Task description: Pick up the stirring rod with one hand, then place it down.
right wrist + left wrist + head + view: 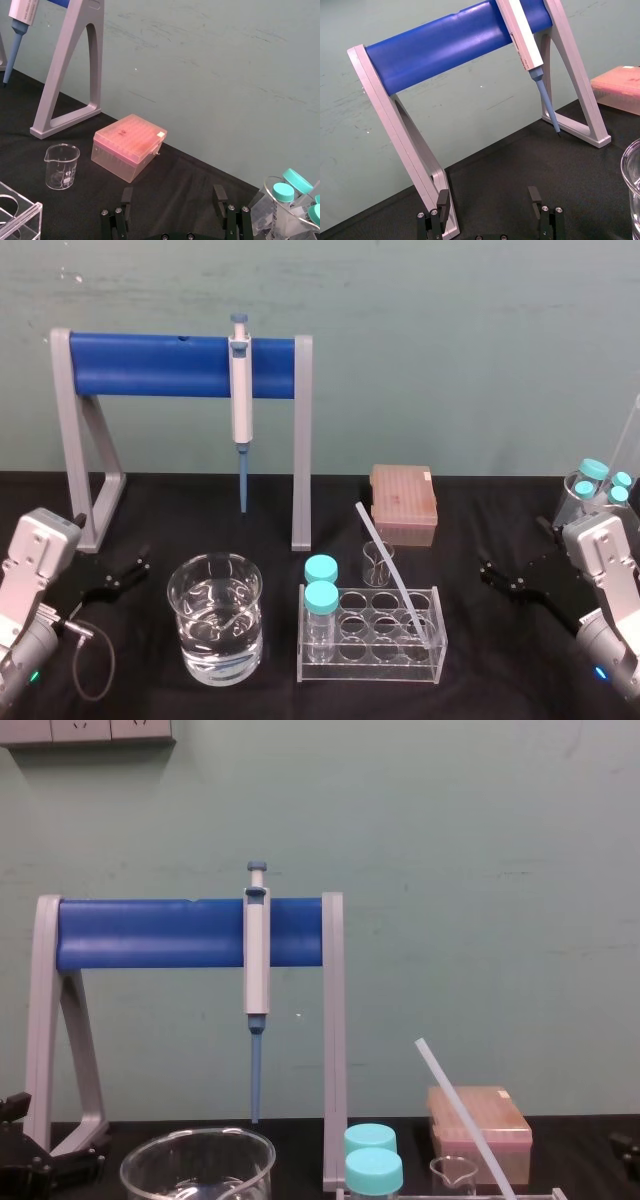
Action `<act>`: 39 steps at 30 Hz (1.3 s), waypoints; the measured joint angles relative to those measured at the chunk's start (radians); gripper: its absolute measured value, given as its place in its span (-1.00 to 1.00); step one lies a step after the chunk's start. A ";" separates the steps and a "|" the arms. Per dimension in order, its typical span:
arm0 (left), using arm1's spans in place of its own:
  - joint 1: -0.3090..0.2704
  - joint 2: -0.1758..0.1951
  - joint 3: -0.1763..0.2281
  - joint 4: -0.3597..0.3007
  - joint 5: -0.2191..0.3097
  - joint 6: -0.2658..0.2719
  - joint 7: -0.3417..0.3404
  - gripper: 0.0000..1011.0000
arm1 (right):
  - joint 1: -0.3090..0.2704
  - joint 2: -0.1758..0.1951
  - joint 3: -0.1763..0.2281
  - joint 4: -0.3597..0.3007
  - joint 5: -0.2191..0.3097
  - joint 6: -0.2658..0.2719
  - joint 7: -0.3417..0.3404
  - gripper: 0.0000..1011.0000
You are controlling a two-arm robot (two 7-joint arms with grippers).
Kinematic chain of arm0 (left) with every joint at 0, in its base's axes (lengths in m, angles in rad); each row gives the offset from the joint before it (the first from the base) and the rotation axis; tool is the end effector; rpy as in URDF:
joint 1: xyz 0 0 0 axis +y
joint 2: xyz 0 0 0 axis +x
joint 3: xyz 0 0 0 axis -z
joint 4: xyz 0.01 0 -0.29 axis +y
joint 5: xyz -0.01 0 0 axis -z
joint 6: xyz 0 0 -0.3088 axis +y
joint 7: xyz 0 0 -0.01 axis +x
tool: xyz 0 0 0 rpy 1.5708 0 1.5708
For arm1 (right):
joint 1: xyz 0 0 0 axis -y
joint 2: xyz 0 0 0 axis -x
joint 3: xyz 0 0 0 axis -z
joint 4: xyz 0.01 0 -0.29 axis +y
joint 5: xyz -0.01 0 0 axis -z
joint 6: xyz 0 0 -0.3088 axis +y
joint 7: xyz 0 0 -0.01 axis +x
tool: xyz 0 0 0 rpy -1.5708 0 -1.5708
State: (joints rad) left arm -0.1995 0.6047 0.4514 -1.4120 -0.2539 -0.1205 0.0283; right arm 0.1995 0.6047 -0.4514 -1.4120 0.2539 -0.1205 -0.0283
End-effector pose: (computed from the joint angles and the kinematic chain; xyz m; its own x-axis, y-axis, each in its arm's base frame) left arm 0.3581 0.0827 -0.3023 0.2923 0.8803 0.3737 -0.9553 0.2873 0.0703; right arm 0.3581 -0.0827 -0.3023 0.2923 -0.8803 0.3737 0.9553 0.2873 -0.0703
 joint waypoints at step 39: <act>0.000 0.000 0.000 0.000 0.000 0.000 0.000 0.99 | 0.030 -0.012 0.017 -0.010 -0.001 0.030 0.048 0.98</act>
State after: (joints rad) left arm -0.1995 0.6047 0.4514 -1.4120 -0.2539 -0.1205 0.0283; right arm 0.2291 0.5929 -0.4345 -1.4216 0.2529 -0.0903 0.0200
